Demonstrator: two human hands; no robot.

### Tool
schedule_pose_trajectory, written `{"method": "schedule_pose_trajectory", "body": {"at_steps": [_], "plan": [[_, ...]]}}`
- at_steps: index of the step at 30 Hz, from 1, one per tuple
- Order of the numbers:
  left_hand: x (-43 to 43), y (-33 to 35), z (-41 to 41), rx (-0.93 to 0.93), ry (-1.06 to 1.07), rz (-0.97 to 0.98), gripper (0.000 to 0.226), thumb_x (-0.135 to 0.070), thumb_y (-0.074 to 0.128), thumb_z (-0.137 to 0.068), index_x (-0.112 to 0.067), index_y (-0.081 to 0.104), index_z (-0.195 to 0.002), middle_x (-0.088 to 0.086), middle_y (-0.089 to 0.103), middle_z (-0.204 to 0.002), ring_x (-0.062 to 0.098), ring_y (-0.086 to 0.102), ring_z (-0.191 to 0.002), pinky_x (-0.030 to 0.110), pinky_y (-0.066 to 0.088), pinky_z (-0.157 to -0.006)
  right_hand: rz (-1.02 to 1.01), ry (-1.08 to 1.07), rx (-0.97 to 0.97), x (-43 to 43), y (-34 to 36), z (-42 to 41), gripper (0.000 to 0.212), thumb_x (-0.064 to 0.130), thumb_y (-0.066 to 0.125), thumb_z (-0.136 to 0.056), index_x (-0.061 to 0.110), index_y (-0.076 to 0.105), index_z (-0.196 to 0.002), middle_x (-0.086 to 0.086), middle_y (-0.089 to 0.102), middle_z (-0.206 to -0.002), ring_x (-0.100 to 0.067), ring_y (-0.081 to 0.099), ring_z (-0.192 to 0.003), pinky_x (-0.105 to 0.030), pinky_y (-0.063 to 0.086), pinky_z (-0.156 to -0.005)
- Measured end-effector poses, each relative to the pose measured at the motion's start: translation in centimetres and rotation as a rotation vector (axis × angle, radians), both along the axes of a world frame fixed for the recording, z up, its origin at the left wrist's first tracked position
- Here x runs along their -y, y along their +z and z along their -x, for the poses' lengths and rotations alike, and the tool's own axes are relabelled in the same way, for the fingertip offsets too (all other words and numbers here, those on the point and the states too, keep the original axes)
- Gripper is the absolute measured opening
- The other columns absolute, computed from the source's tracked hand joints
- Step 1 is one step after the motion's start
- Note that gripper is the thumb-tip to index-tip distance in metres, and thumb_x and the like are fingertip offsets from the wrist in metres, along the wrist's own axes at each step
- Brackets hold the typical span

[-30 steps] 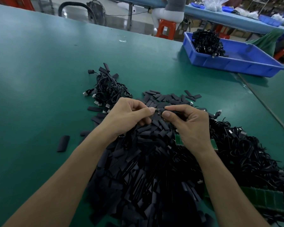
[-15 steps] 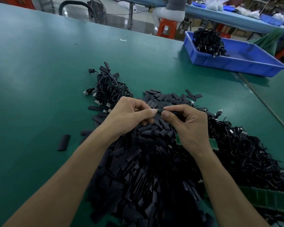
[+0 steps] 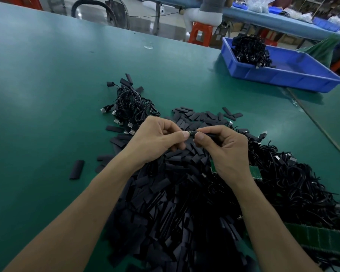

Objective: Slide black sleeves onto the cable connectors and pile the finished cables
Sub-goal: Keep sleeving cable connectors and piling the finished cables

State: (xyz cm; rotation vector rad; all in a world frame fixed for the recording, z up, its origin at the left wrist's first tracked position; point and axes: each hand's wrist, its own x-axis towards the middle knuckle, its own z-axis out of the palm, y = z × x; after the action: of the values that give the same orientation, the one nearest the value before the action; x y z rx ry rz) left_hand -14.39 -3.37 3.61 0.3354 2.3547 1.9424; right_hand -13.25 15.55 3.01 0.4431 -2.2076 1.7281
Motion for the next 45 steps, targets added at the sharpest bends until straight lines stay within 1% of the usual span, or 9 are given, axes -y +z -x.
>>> {"method": "schedule_pose_trajectory", "body": {"at_steps": [3, 8, 15, 18, 21, 25, 33, 40, 45], "plan": [[-0.1, -0.2, 0.1, -0.014, 0.030, 0.029, 0.021, -0.025, 0.072, -0.091, -0.017, 0.073, -0.072, 0.000, 0.074, -0.067, 0.009, 0.065, -0.059, 0.020, 0.055, -0.063, -0.012, 0.010, -0.018, 0.0, 0.0, 0.0, 0.014, 0.021, 0.078, -0.081, 0.028, 0.074, -0.093, 0.006, 0.076, -0.086, -0.013, 0.073, -0.081, -0.028, 0.058, -0.076], [0.1, -0.1, 0.1, 0.012, 0.058, -0.002, 0.025, -0.025, 0.074, -0.090, -0.021, 0.070, -0.065, -0.003, 0.069, -0.059, 0.005, 0.059, -0.052, 0.013, 0.048, -0.055, -0.020, 0.058, -0.007, 0.1, 0.1, 0.1, 0.029, 0.017, 0.082, -0.075, 0.028, 0.073, -0.100, 0.016, 0.076, -0.091, -0.003, 0.072, -0.085, -0.015, 0.054, -0.078], [-0.1, 0.0, 0.0, 0.050, 0.051, -0.020, 0.033, -0.028, 0.073, -0.089, -0.027, 0.067, -0.057, -0.010, 0.052, -0.050, 0.008, 0.040, -0.048, 0.015, 0.032, -0.047, 0.048, 0.021, -0.037, 0.5, -0.3, 0.1, 0.017, 0.022, 0.078, -0.077, 0.027, 0.075, -0.093, 0.014, 0.076, -0.086, -0.005, 0.072, -0.082, -0.016, 0.054, -0.076], [0.0, 0.0, -0.1, 0.045, 0.044, -0.024, 0.031, -0.029, 0.074, -0.089, -0.026, 0.069, -0.058, -0.006, 0.049, -0.052, 0.013, 0.038, -0.051, 0.019, 0.030, -0.048, 0.087, 0.021, -0.026, 0.6, -0.5, 0.0, 0.019, 0.017, 0.079, -0.078, 0.025, 0.075, -0.094, 0.014, 0.076, -0.085, -0.002, 0.072, -0.080, -0.014, 0.054, -0.074], [0.3, 0.0, 0.0, 0.039, 0.056, -0.036, 0.029, -0.029, 0.074, -0.089, -0.023, 0.068, -0.061, -0.005, 0.048, -0.054, 0.017, 0.038, -0.055, 0.021, 0.030, -0.049, 0.075, 0.012, -0.023, 0.6, -0.4, 0.1, 0.022, 0.021, 0.080, -0.076, 0.027, 0.075, -0.096, 0.014, 0.077, -0.087, -0.003, 0.072, -0.082, -0.015, 0.054, -0.076], [0.4, -0.1, 0.1, 0.021, 0.054, -0.031, 0.028, -0.027, 0.074, -0.089, -0.019, 0.067, -0.063, -0.004, 0.047, -0.053, 0.017, 0.038, -0.054, 0.020, 0.030, -0.048, 0.039, 0.027, -0.008, 0.5, -0.3, 0.3, 0.030, 0.014, 0.080, -0.078, 0.031, 0.072, -0.102, 0.020, 0.076, -0.092, -0.002, 0.072, -0.087, -0.013, 0.054, -0.079], [0.2, -0.6, 0.1, -0.005, 0.026, -0.001, 0.026, -0.024, 0.072, -0.091, -0.009, 0.068, -0.070, -0.014, 0.043, -0.045, 0.004, 0.031, -0.042, 0.013, 0.026, -0.043, 0.004, 0.011, -0.024, 0.3, -0.8, 0.2, 0.024, 0.009, 0.079, -0.082, 0.030, 0.073, -0.093, 0.018, 0.075, -0.086, -0.002, 0.072, -0.082, -0.013, 0.053, -0.075], [0.1, -0.9, 0.2, -0.031, 0.015, 0.028, 0.023, -0.024, 0.072, -0.091, -0.012, 0.069, -0.071, -0.014, 0.047, -0.044, 0.001, 0.034, -0.040, 0.011, 0.027, -0.043, 0.009, 0.023, -0.020, 0.5, -0.7, 0.2, 0.023, 0.010, 0.079, -0.080, 0.028, 0.073, -0.093, 0.019, 0.075, -0.086, -0.002, 0.072, -0.082, -0.014, 0.054, -0.076], [0.0, -0.9, 0.2, -0.009, -0.014, 0.015, 0.022, -0.025, 0.070, -0.093, -0.016, 0.071, -0.074, -0.003, 0.070, -0.060, 0.005, 0.053, -0.053, 0.014, 0.042, -0.054, -0.009, 0.020, -0.003, 0.7, -0.4, 0.1, 0.024, 0.014, 0.080, -0.078, 0.028, 0.073, -0.097, 0.018, 0.075, -0.088, -0.002, 0.072, -0.083, -0.014, 0.054, -0.076]]}}
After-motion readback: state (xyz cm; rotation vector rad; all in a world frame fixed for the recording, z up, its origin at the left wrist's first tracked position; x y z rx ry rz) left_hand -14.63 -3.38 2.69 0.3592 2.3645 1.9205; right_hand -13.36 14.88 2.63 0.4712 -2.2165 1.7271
